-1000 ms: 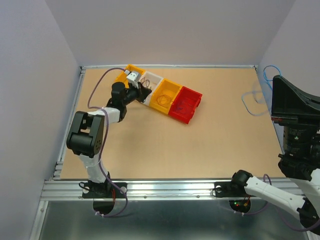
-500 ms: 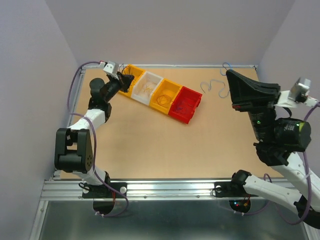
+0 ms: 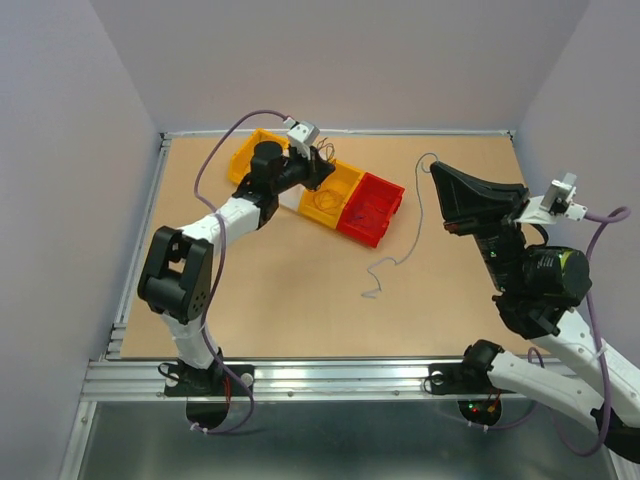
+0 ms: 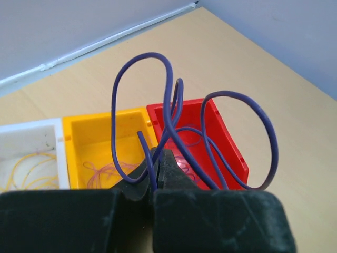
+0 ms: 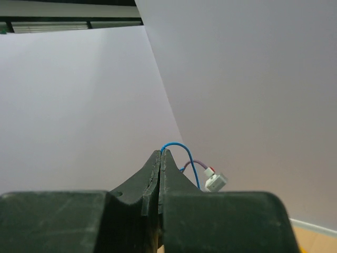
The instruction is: Untangle the cables
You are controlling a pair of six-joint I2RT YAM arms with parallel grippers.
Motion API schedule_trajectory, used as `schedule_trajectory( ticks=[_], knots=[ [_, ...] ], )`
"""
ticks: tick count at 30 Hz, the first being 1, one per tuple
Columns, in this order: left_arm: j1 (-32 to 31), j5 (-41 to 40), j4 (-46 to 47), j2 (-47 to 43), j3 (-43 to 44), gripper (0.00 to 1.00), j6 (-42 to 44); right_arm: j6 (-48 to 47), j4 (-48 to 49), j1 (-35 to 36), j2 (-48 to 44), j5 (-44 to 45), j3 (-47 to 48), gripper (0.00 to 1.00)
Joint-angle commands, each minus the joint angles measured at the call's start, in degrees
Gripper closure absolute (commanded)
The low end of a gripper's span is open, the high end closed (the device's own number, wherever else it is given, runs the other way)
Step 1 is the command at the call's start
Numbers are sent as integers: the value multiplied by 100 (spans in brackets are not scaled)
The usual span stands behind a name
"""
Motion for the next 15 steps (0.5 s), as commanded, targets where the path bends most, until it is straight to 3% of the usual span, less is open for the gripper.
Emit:
schedule_trajectory(
  ticks=[1,6,11,15],
  knots=[
    [-234,-369,-714,419,823,100,-27,-130,378,26,-367,222,-212,99],
    [-718,-791,-1100,806,1307,100,122,-191,369,26,-850,503,-572,99],
    [-1377,-1397,-1830,1131,1887,100,939,-191,343,35,-1369,574,-774,99],
    [-1571,-1425,-2348,1552,2344,100,905,-209,281,34,-1633,644,-880,99]
  ],
)
